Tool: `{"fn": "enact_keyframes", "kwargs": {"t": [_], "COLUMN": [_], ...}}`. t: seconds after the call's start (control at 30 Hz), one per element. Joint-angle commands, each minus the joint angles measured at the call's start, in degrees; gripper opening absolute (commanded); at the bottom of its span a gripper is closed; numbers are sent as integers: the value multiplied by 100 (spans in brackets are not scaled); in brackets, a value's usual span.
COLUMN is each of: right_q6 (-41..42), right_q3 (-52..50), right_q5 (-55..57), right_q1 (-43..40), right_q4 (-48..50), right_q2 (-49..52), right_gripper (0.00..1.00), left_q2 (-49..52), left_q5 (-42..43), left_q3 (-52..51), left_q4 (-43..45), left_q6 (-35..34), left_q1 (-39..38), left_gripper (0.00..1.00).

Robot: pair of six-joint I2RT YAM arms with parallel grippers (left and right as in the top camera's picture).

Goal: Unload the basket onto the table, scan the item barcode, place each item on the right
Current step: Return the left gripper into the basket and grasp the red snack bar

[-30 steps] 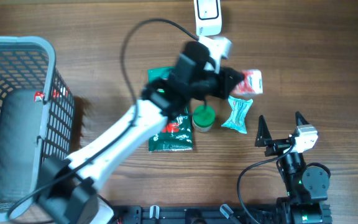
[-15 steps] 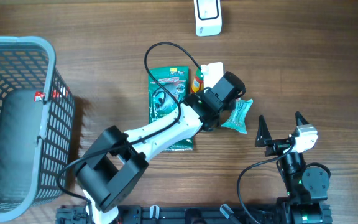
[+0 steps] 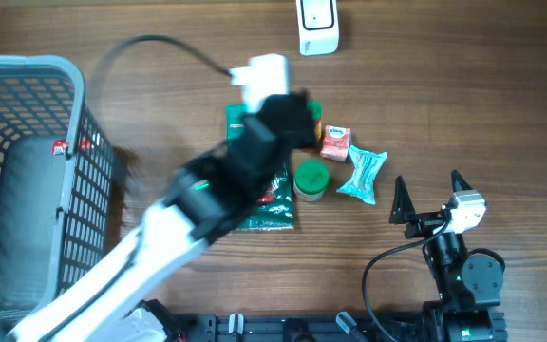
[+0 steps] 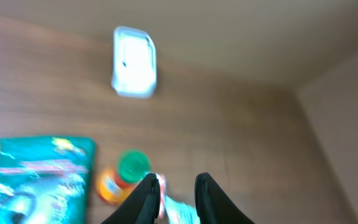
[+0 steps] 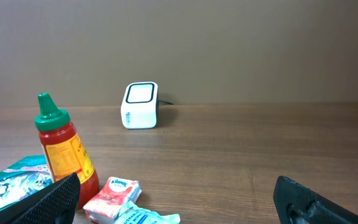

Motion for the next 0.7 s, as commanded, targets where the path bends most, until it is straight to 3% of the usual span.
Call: {"fn": "enact_keyframes", "kwargs": {"t": [0.0, 0.1, 0.23, 0.4, 0.47, 0.57, 0.67], "right_q6": [-61, -61, -59, -61, -61, -63, -61], "right_q3": [-7, -7, -7, -7, -7, -7, -7], "right_q5": [57, 57, 57, 57, 57, 57, 57], "right_q1": [24, 24, 24, 24, 24, 24, 24], "right_q4": [20, 20, 20, 20, 20, 20, 20], "right_q2": [-7, -7, -7, -7, -7, -7, -7], "right_gripper": [100, 99, 100, 100, 100, 100, 100], "left_q2": [-1058, -1832, -2406, -2608, -2496, -2015, -1521], "left_q5": [-981, -1460, -1460, -1381, -881, 833, 2098], "left_q3": [9, 9, 9, 7, 4, 7, 7], "left_q4": [-339, -752, -1038, -1364, -1519, -1615, -1709], "left_q6": [133, 127, 46, -376, -387, -409, -695], "left_q1": [533, 1360, 2723, 4548, 5333, 6798, 7672], "left_gripper": [24, 32, 43, 49, 55, 56, 56]}}
